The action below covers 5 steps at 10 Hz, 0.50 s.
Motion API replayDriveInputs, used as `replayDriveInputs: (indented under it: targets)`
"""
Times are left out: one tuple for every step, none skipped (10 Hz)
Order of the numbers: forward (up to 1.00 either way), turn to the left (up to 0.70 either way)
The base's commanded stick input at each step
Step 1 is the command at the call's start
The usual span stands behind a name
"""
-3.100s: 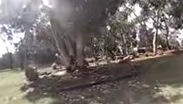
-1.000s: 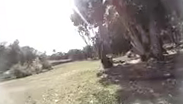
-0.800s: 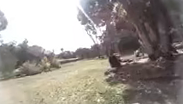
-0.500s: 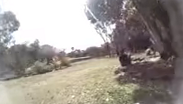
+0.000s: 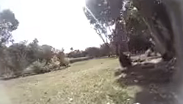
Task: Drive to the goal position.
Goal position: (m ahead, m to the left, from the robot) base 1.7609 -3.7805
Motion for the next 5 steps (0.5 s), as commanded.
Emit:
replayDriveInputs:
  targets:
    - [0.50, 0.50]
    - [0.50, 0.50]
    - [0.50, 0.50]
    - [0.50, 0.50]
    - [0.50, 0.50]
